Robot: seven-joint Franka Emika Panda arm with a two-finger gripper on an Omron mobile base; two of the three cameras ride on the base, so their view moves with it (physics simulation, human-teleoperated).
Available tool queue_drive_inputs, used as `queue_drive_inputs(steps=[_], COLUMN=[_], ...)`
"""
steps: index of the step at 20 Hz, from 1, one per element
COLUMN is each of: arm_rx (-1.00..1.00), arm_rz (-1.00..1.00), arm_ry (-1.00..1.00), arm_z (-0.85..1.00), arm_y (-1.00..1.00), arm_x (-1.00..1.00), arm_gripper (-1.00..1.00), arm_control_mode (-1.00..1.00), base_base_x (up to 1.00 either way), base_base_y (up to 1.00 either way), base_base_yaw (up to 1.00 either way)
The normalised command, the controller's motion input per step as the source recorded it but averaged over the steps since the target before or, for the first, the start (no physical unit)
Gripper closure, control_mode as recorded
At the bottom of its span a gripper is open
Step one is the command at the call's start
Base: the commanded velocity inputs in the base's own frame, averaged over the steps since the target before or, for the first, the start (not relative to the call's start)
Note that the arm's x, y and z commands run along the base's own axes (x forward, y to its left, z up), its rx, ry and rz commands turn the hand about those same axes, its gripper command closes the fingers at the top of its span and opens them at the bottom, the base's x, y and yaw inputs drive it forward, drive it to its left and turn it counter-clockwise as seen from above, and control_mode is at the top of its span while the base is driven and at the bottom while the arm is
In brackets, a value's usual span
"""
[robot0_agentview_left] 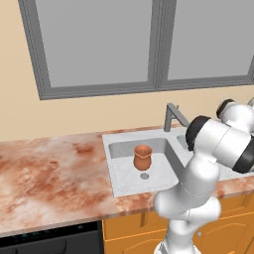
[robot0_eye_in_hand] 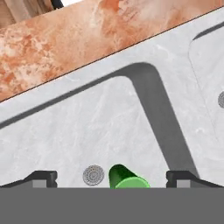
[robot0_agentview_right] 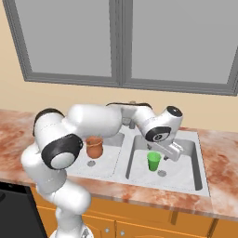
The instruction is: Place the jug in the left basin and the cup in the right basin of the sink.
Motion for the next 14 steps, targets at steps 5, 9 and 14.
queue_drive_inputs(steps=[5, 9, 14], arm_rx=[-0.06, -0.03, -0.02], arm_rz=[0.29, 0.32, 0.29], arm_ry=[0.00, 0.00, 0.00], arm_z=[0.24, 0.26, 0.29], arm_y=[0.71, 0.72, 0.51], arm_x=[-0.55, -0.40, -0.48], arm_gripper=[-1.00, -1.00, -1.00], arm_control_mode=[-1.00, -1.00, -1.00], base_base_x=[0.00, 0.00, 0.00], base_base_y=[0.00, 0.00, 0.00], base_base_yaw=[0.00, 0.00, 0.00])
